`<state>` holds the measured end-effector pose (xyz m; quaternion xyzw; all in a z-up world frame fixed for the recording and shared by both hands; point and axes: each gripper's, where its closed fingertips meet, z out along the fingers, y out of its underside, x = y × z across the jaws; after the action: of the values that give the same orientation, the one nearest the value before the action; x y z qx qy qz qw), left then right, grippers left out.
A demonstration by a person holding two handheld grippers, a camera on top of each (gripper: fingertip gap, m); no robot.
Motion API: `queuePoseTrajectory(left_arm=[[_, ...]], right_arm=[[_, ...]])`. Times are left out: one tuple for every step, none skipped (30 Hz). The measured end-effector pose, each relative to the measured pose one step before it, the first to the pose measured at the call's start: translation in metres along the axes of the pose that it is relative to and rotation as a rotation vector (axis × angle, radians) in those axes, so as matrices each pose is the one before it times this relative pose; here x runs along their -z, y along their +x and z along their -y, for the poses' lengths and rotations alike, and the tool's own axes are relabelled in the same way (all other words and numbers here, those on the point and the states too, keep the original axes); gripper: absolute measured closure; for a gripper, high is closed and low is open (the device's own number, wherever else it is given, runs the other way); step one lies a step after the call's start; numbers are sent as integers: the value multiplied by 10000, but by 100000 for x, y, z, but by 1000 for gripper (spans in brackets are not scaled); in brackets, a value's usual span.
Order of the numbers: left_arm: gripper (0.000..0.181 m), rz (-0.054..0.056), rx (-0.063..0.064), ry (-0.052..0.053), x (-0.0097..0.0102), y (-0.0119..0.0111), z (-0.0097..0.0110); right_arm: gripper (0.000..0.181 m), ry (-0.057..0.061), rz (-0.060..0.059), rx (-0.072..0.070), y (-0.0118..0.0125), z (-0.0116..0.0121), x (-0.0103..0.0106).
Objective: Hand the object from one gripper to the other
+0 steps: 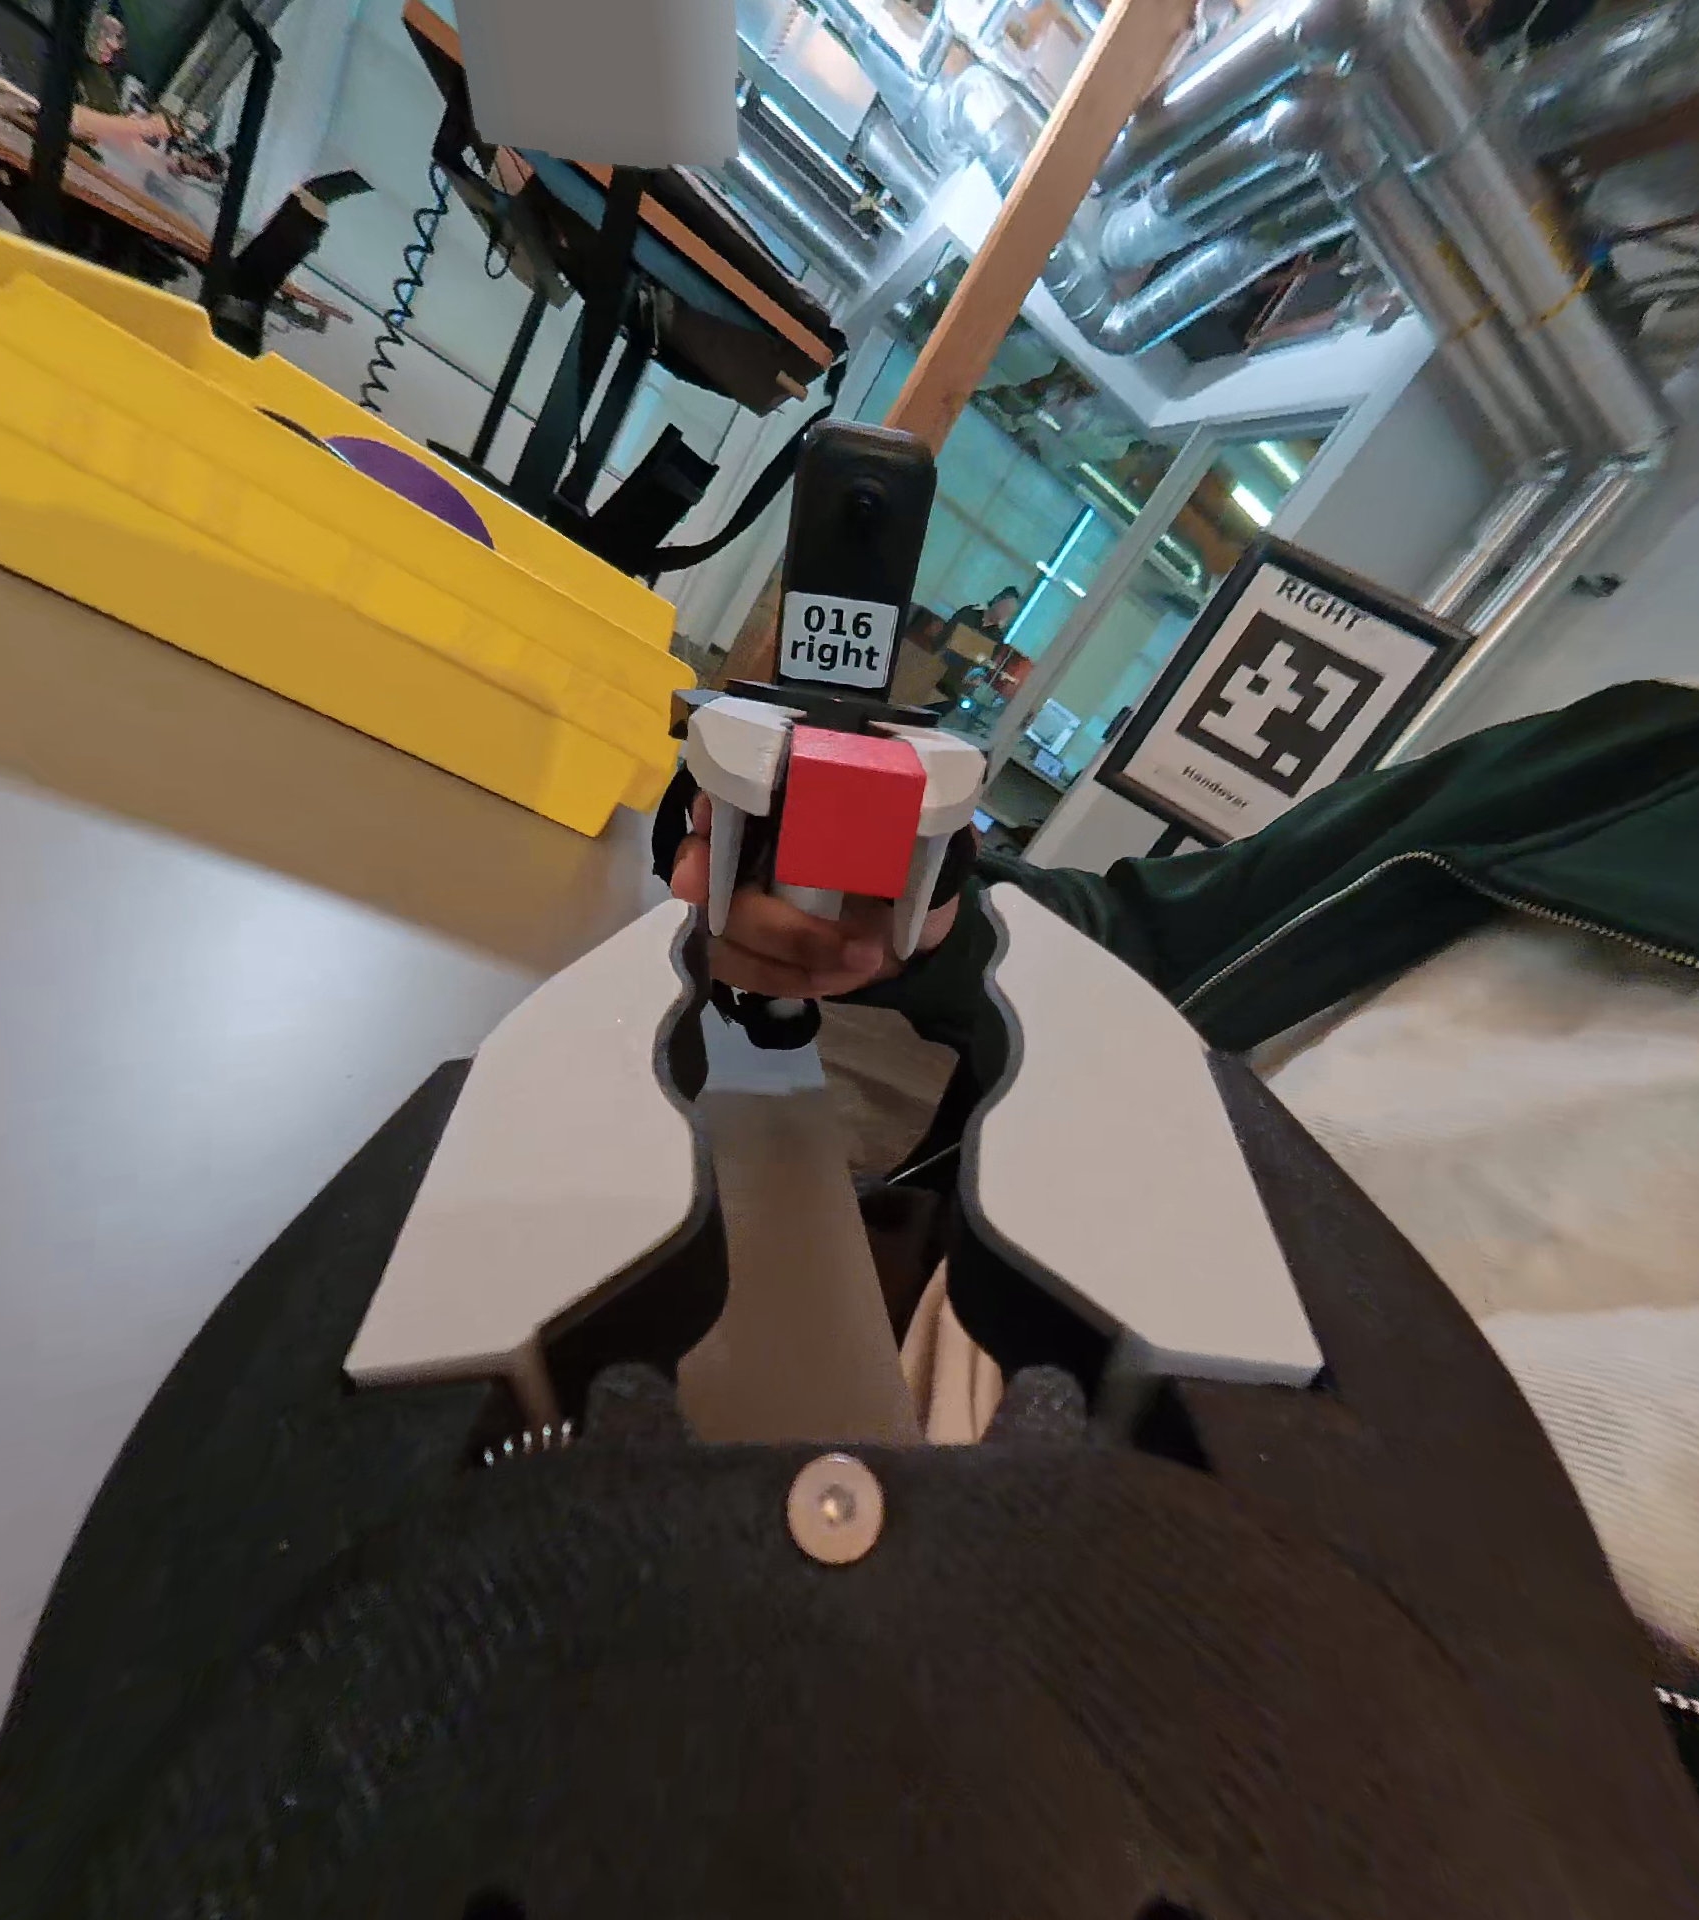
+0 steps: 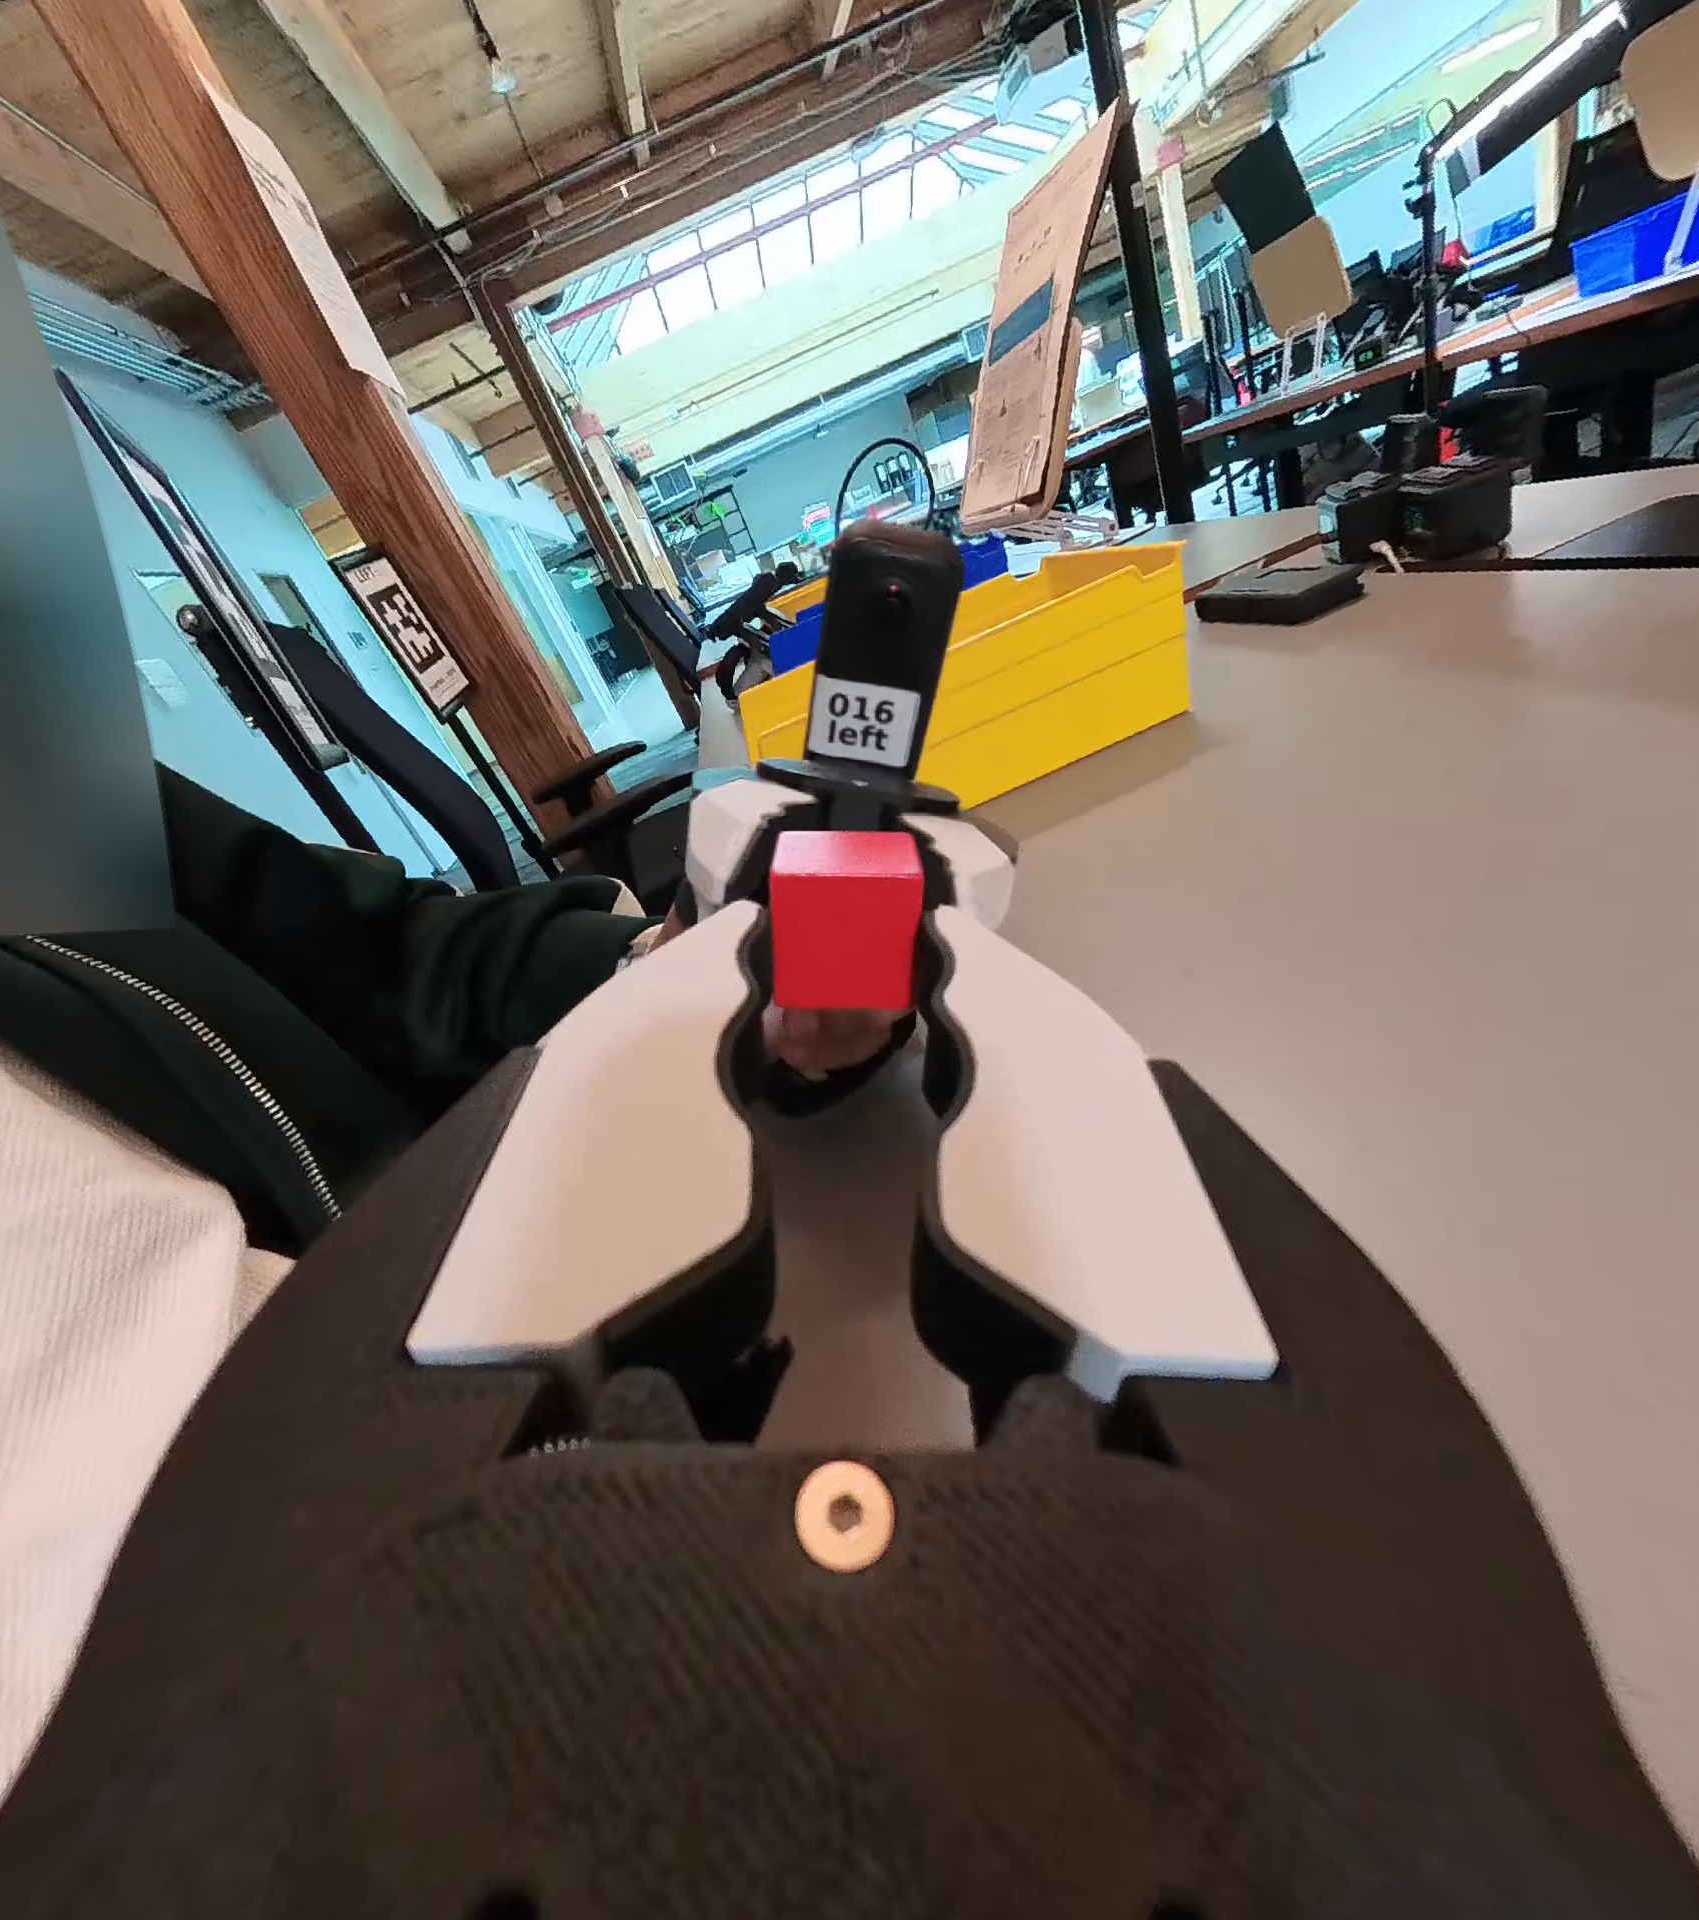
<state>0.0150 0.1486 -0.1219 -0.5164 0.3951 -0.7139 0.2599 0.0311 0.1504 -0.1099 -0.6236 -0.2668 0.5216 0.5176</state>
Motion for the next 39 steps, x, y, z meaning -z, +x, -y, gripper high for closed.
queuePoseTrajectory(left_arm=[[135,72,-189,-15,-47,30,-1],[136,47,-155,-7,-38,45,-18],[137,24,-129,7,-33,52,7],[137,14,-104,14,-36,78,9],[137,-11,-89,14,-38,99,35],[138,2,-94,15,-22,89,46],[138,49,-100,-5,-15,16,13],[138,29,-108,-29,-13,21,-34],[138,25,-110,-32,-15,37,-32],[138,36,-114,-37,-23,25,-19],[138,40,-142,-21,-26,41,9],[139,54,-164,-22,-20,26,1],[141,86,-168,-57,-12,-24,-63],[142,92,-166,-88,-35,-48,-108],[144,72,-152,-125,-48,-46,-176],[146,62,-139,-129,-74,-32,-176],[147,42,-146,-93,-82,1,-139],[149,30,-133,-75,-55,36,-91],[154,-45,-144,-35,-14,142,-17],[155,44,-59,-36,-14,14,30],[154,22,-24,-50,1,19,28],[154,9,-4,-32,18,19,63],[154,27,1,3,29,-20,84],[155,25,13,50,71,-24,133],[155,18,57,49,83,-32,117],[154,30,82,18,77,-85,63],[155,58,70,0,85,-154,5],[155,62,74,-15,86,-161,-22],[154,34,92,-8,64,-133,-27],[154,-1,123,8,68,-92,6],[154,-4,145,39,50,-89,34],[155,-12,145,60,52,-65,60],[155,-27,132,55,51,-38,49],[155,-19,83,54,42,-38,53],[155,4,41,35,33,-45,36],[155,28,1,21,41,-55,29],[155,50,-41,21,40,-63,40],[155,46,-49,13,43,-52,35],[155,28,-39,7,16,-23,15]], right_arm=[[155,-42,12,32,-42,-70,-47],[155,-31,20,30,-72,-76,-88],[155,-39,23,37,-87,-95,-107],[155,-68,17,63,-86,-133,-120],[155,-101,-8,91,-61,-175,-109],[155,-112,-15,111,-57,-183,-117],[154,-107,-11,121,-74,-178,-114],[155,-93,-6,109,-58,-155,-103],[155,-71,-3,78,-67,-117,-94],[155,-62,17,57,-75,-114,-79],[155,-72,21,41,-82,-122,-76],[155,-67,8,36,-44,-106,-68],[155,-50,7,30,-29,-89,-64],[155,-42,15,11,-43,-75,-42],[155,-26,10,-9,-17,-53,-54],[155,-13,4,-9,-1,-45,-45],[155,-30,-19,3,37,-67,-32],[155,-43,-40,21,60,-88,-17],[155,-32,-47,32,75,-43,-5],[155,12,-5,32,19,11,17],[155,26,17,-14,-14,29,-3],[155,44,14,-14,-15,51,-3],[154,19,-47,52,44,29,-6],[150,5,-161,156,179,40,3],[142,76,-243,288,264,157,43],[133,116,-274,415,278,213,82],[126,128,-284,503,274,244,112],[121,126,-283,532,256,270,125],[116,83,-238,523,173,228,102],[113,-14,-185,529,92,95,83],[112,-98,-120,548,-6,-8,45],[111,-138,-45,532,-161,-79,-6],[112,-149,4,476,-255,-124,-73],[113,-148,-6,375,-261,-152,-133],[113,-133,-19,273,-243,-146,-167],[114,-140,29,208,-258,-171,-174],[115,-133,37,155,-235,-172,-155],[116,-90,40,85,-188,-121,-117],[117,-31,28,25,-104,-40,-59]])
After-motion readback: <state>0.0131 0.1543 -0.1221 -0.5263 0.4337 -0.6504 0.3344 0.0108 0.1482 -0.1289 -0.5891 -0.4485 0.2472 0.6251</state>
